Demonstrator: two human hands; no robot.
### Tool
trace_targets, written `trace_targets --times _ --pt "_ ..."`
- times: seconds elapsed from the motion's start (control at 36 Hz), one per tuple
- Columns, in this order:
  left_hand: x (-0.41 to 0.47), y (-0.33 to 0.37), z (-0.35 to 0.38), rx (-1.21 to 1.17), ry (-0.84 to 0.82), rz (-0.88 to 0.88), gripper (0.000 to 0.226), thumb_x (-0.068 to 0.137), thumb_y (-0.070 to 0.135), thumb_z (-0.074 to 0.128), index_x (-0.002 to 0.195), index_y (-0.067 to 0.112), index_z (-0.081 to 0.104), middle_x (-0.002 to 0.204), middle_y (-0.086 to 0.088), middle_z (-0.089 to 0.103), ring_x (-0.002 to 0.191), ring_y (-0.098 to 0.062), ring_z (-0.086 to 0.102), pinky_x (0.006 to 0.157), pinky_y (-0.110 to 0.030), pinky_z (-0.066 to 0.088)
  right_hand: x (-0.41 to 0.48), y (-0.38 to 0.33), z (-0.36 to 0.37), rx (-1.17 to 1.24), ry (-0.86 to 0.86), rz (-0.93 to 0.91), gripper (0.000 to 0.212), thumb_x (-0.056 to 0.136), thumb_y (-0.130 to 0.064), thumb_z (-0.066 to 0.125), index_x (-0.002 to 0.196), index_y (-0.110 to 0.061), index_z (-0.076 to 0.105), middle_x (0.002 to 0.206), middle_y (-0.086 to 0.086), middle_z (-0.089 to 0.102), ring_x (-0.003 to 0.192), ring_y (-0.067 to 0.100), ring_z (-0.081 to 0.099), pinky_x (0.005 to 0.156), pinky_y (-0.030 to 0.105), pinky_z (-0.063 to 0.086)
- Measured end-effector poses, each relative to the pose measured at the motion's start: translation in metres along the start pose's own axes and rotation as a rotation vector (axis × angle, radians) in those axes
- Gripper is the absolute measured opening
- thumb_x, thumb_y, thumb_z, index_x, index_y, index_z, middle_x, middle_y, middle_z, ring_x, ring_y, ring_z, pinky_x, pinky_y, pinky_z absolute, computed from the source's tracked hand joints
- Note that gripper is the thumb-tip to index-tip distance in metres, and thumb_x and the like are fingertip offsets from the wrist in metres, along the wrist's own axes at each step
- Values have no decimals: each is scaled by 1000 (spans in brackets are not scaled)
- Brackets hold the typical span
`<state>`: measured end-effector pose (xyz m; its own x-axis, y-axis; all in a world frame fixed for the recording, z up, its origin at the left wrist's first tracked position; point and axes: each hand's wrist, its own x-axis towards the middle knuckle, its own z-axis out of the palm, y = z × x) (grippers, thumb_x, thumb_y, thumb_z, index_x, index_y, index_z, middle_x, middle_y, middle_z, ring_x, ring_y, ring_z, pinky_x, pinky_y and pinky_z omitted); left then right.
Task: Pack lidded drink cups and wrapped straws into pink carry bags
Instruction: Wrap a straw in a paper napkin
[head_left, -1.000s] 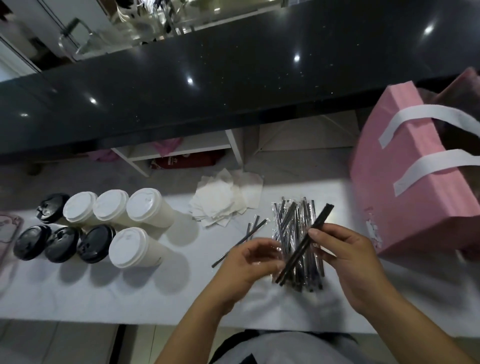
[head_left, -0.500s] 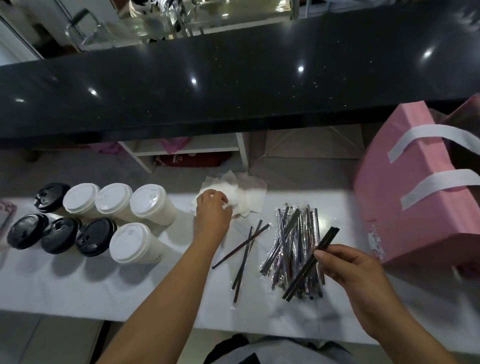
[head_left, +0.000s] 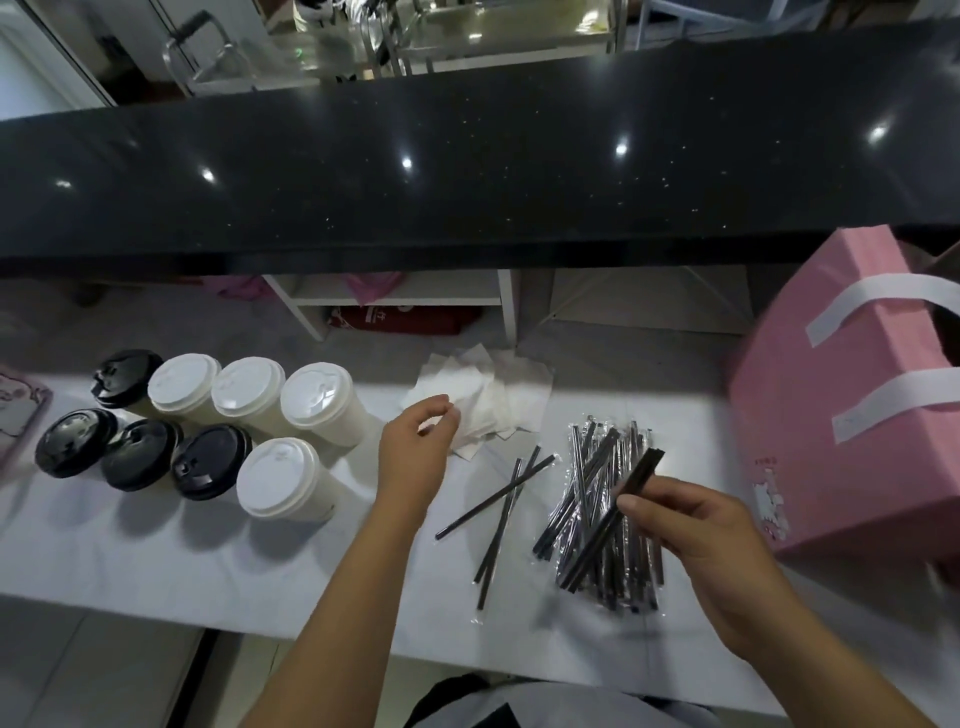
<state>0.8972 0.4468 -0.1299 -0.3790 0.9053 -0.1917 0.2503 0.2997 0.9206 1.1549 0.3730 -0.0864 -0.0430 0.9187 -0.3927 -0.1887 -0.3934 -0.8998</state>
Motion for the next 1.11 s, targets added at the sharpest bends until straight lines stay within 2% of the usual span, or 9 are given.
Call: trace_targets --times 0.11,0.25,0.47,0.61,0.72,0.81,0.89,1.06,1.11 --pt "-29 28 -5 -492 -270 -210 17 92 7 59 86 20 70 101 -6 67 94 -23 59 81 -34 50 7 -11 -1 9 -114 -41 15 63 -10 78 76 -3 78 116 -8 72 106 2 66 83 17 47" --pt "-61 42 -4 -737 -681 -319 27 90 16 58 114 6 54 125 -27 59 113 -37 55 91 -51 53 13 -29 -1 25 -272 -40 37 57 -21 86 87 -1 78 136 -13 61 129 -2 51 97 25 39" --pt "-75 31 13 -641 -752 -366 44 94 18 54 128 -8 45 135 -35 51 115 -42 51 104 -72 29 12 -29 9 -22 -149 -52 21 67 -10 76 87 -4 79 99 14 76 94 25 72 80 28 55" --pt "-70 27 8 -546 -707 -358 24 94 17 61 114 4 61 108 -14 67 91 -26 63 99 -57 44 5 -20 11 -27 -73 -93 26 66 -12 76 91 -5 78 92 14 76 84 23 71 73 26 56" --pt "-41 6 1 -146 -373 -167 12 93 9 63 103 15 67 106 -5 74 99 -21 69 88 -30 53 0 -12 7 -1 30 -82 45 69 -1 76 111 -13 71 81 3 73 77 13 69 67 18 54" --pt "-9 -23 -4 402 -207 90 30 89 17 68 118 21 63 117 8 65 110 -13 58 93 -27 45 -6 -7 1 -31 78 -113 46 65 -5 77 110 -13 72 82 6 73 75 12 68 65 16 52" --pt "22 -43 -3 697 -214 291 47 86 16 69 131 19 56 132 -1 57 123 -22 49 102 -31 39 -15 -3 -3 -57 91 -141 35 63 -12 76 98 -9 77 91 9 77 81 15 70 68 15 53" --pt "49 -51 5 902 -165 470 35 85 20 73 118 12 62 122 -4 62 115 -28 52 97 -36 42 -31 7 -12 -102 118 -182 22 64 -14 77 86 -15 79 88 13 76 78 17 70 72 17 54" --pt "51 -47 4 895 -142 471 22 88 21 70 107 12 65 113 -2 65 107 -25 54 90 -34 42 -35 7 -14 -108 129 -193 35 58 -35 87 86 -14 78 87 13 75 77 16 69 71 17 54"
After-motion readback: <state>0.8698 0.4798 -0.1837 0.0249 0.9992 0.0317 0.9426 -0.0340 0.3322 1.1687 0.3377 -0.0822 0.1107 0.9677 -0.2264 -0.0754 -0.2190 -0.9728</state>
